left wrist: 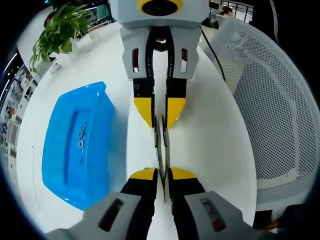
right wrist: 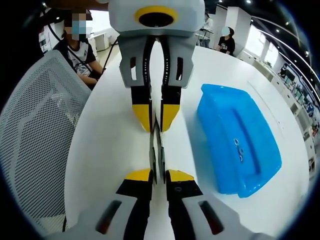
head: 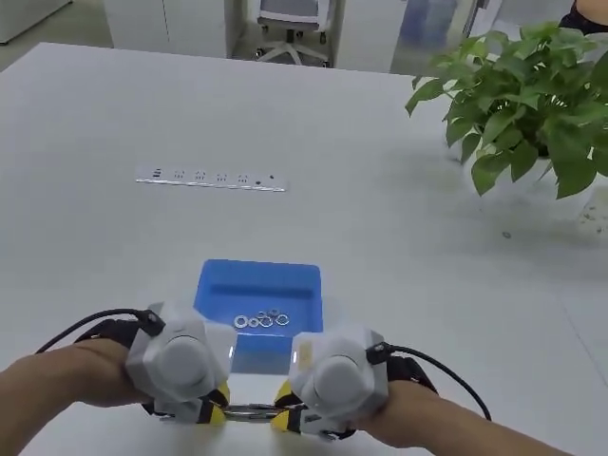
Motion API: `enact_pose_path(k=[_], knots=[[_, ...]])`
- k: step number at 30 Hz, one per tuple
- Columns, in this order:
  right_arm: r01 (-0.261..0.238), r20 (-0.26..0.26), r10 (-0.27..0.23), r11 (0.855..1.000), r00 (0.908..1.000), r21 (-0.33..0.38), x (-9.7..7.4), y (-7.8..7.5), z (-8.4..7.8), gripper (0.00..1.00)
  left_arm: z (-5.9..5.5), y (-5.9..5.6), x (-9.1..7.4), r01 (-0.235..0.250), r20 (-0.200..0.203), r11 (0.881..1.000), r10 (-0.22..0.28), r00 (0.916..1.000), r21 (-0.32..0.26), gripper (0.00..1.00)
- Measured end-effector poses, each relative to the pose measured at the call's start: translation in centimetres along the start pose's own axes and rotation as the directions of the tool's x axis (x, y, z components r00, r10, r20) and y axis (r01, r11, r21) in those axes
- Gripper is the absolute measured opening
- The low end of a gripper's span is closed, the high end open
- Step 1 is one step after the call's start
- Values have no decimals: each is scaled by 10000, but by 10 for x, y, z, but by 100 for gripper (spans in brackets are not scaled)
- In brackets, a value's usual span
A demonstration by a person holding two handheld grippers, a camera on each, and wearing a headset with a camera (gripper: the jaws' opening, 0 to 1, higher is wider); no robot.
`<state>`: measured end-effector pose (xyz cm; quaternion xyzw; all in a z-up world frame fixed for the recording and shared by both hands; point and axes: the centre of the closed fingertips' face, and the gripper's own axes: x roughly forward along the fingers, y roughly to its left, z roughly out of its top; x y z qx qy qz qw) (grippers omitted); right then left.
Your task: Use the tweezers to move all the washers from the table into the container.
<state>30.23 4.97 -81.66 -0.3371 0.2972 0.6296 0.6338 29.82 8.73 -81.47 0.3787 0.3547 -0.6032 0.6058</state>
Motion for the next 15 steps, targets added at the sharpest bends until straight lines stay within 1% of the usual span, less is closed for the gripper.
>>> enact_pose_path(k=[3, 5, 8, 12, 13, 14, 15], knots=[[76, -14, -77, 10000, 10000, -43, -1, 0, 0, 15, -2, 0, -2, -63, -35, 10000, 63, 10000, -57, 15], [189, 109, -189, 9998, 9998, 43, -5, -1, 2, 16, -2, 1, -6, -149, 73, 9996, 150, 9999, -223, 15], [300, 125, -301, 9995, 9995, 45, -9, -2, 1, 20, -1, 4, -11, -253, 213, 9974, 268, 9994, -672, 16], [638, 261, -644, 9976, 9976, 252, -19, -6, 1, 25, 0, 6, -19, -417, 452, 9936, 467, 9979, -1051, 23], [761, 390, -773, 9967, 9962, 296, -23, -7, 2, 27, 0, 6, -22, -487, 502, 9923, 547, 9972, -1140, 24], [884, 446, -901, 9953, 9949, 388, -26, -9, 3, 31, 0, 6, -24, -502, 540, 9914, 571, 9969, -1206, 27], [1047, 462, -1071, 9932, 9932, 516, -31, -11, 2, 32, 1, 5, -26, -525, 611, 9901, 608, 9963, -1302, 28]])
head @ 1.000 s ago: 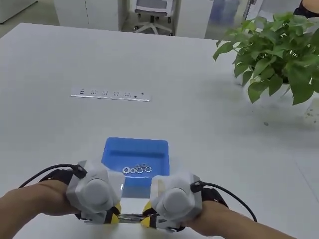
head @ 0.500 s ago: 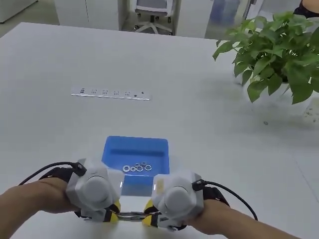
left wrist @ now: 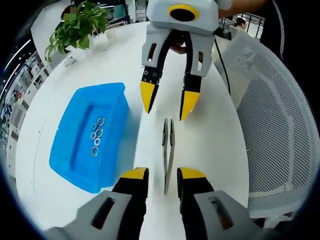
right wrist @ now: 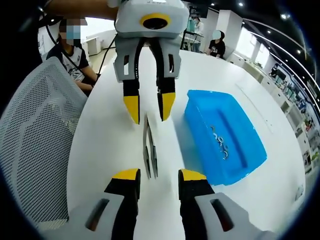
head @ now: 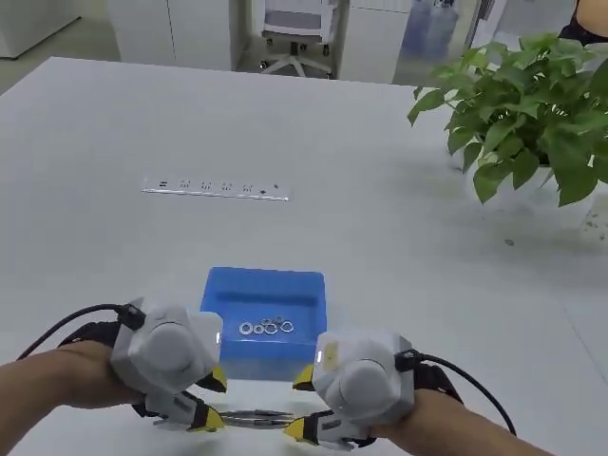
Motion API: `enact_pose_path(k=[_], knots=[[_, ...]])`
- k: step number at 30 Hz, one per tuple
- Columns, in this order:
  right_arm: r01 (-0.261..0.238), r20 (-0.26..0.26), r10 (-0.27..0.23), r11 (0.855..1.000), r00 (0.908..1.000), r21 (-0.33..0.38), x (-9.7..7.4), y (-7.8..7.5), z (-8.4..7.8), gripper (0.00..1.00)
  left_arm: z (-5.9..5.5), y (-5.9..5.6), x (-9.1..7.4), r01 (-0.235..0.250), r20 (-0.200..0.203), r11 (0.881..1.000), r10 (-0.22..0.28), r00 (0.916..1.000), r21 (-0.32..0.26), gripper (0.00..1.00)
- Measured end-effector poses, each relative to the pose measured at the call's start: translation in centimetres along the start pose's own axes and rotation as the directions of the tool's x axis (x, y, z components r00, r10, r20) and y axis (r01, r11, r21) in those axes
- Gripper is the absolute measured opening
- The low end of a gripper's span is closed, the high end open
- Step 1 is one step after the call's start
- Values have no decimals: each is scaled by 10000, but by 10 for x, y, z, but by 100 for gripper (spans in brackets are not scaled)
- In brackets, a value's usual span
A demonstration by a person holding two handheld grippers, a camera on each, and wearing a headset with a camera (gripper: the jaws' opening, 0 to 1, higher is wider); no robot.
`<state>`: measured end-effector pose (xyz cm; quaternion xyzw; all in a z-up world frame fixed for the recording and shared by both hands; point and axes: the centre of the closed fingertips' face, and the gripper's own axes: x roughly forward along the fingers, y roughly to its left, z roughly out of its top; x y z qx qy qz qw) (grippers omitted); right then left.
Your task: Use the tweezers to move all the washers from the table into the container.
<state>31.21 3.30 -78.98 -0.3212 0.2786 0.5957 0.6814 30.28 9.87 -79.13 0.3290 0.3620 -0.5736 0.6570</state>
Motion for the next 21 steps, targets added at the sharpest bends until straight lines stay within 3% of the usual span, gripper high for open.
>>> enact_pose_path(k=[3, 7, 9, 13, 16, 21], knots=[[238, 120, -240, 9996, 9996, 140, -8, -3, 0, 37, 2, -2, -8, -218, 311, 9985, 234, 9992, -499, 31], [820, 199, -831, 9954, 9963, 502, -21, -13, -4, 51, 8, -5, -19, -391, 829, 9938, 479, 9954, -1041, 36], [1070, 277, -1092, 9917, 9936, 711, -28, -18, -6, 54, 12, -4, -26, -603, 1198, 9904, 753, 9899, -1247, 41], [1428, 611, -1512, 9821, 9866, 1231, -44, -27, -4, 63, 13, -3, -41, -958, 1513, 9827, 1201, 9812, -1587, 54], [1685, 812, -1816, 9748, 9800, 1463, -55, -34, -3, 69, 19, -1, -55, -1149, 1960, 9762, 1510, 9689, -1840, 61], [2057, 798, -2215, 9637, 9719, 1703, -72, -42, -7, 79, 15, 6, -74, -1538, 2063, 9665, 1964, 9586, -2053, 71]])
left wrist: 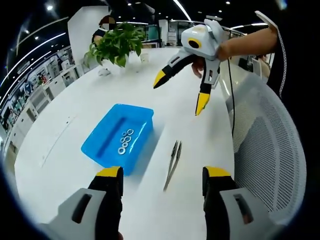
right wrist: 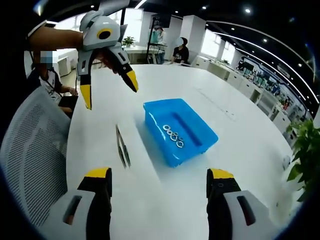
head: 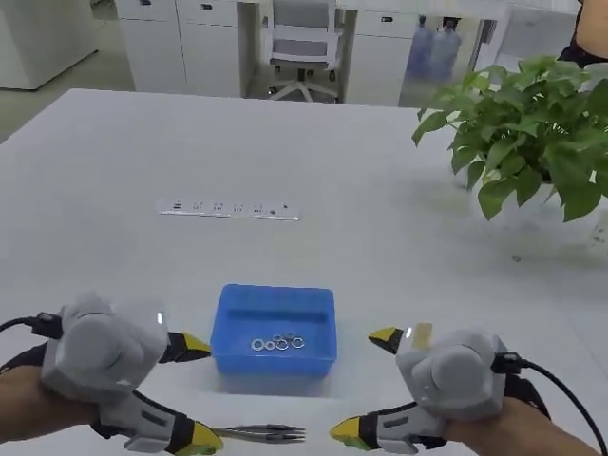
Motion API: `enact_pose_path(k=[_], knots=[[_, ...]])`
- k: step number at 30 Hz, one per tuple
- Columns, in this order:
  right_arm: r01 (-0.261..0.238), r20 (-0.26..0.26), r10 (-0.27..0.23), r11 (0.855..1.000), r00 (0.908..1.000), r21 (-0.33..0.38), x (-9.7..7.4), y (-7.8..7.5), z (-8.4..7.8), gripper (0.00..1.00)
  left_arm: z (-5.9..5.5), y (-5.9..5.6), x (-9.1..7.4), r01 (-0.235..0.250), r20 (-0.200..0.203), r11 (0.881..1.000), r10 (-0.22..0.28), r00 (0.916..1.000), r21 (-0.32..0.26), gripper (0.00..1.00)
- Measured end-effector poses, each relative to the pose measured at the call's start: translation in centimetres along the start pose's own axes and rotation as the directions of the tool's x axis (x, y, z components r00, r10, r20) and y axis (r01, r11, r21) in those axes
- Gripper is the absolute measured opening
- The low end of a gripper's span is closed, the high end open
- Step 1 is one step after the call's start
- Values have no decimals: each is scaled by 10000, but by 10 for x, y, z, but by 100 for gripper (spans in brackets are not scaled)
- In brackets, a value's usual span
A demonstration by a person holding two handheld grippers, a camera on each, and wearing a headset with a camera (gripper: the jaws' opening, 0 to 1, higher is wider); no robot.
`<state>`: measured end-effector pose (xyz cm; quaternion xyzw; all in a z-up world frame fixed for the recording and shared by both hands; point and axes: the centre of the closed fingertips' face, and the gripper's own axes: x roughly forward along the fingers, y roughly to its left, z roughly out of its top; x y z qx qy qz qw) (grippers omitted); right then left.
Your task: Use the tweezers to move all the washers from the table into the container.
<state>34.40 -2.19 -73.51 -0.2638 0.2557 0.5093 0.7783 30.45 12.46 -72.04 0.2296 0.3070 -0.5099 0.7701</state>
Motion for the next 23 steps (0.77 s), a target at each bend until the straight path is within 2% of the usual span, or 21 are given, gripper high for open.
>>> enact_pose_path(k=[4, 10, 15, 19, 23], knots=[[219, 233, -226, 9994, 9995, 274, -13, -8, 3, 87, 5, 6, -11, -195, 219, 9995, 201, 9996, -257, 80], [385, 333, -405, 9976, 9986, 579, -24, -12, 3, 100, 8, 9, -19, -309, 376, 9989, 322, 9988, -342, 92], [251, 86, -257, 9975, 9996, 663, -31, -11, -2, 100, 11, 5, -22, -187, 440, 9990, 205, 9988, -408, 99], [117, 163, -133, 9953, 9998, 959, -35, -9, -3, 100, 9, 4, -24, -146, 347, 9990, 161, 9993, -434, 99], [-8, 123, -3, 9956, 9999, 936, -35, -4, -4, 100, 8, 1, -26, -90, 263, 9990, 102, 9996, -445, 99]])
